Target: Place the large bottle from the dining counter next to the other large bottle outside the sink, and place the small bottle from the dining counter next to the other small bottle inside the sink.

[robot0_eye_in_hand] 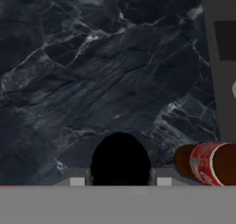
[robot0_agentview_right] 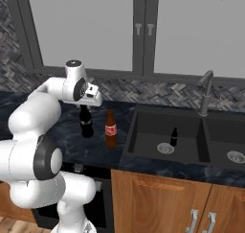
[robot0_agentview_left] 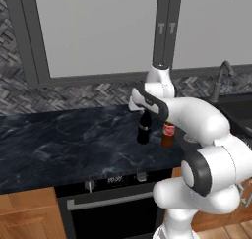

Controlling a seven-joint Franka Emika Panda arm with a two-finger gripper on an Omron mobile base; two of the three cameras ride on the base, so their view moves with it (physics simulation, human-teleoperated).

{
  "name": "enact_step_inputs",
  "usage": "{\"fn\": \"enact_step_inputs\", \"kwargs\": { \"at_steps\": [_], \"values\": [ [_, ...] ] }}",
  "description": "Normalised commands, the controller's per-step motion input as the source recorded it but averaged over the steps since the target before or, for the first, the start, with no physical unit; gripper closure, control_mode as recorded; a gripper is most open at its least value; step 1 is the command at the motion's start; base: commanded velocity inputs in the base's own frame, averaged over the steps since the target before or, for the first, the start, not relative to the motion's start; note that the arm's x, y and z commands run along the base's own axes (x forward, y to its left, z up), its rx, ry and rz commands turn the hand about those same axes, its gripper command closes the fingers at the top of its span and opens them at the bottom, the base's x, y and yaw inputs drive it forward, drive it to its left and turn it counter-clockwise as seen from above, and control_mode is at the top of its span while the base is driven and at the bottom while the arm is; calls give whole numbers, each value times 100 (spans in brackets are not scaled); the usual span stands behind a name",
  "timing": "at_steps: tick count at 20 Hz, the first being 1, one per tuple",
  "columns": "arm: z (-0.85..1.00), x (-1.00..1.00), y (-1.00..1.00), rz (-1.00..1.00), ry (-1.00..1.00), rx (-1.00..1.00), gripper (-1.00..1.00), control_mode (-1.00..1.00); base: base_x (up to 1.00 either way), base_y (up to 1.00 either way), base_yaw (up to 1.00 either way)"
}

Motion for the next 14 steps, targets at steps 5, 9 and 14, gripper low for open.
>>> {"fn": "enact_step_inputs", "kwargs": {
  "at_steps": [5,9,14],
  "values": [
    [-15,0,0,0,14,0,100,-100,0,0,0],
    [-20,0,0,0,15,0,100,-100,0,0,0],
    [-21,4,0,0,3,0,100,-100,0,0,0]
  ]
}}
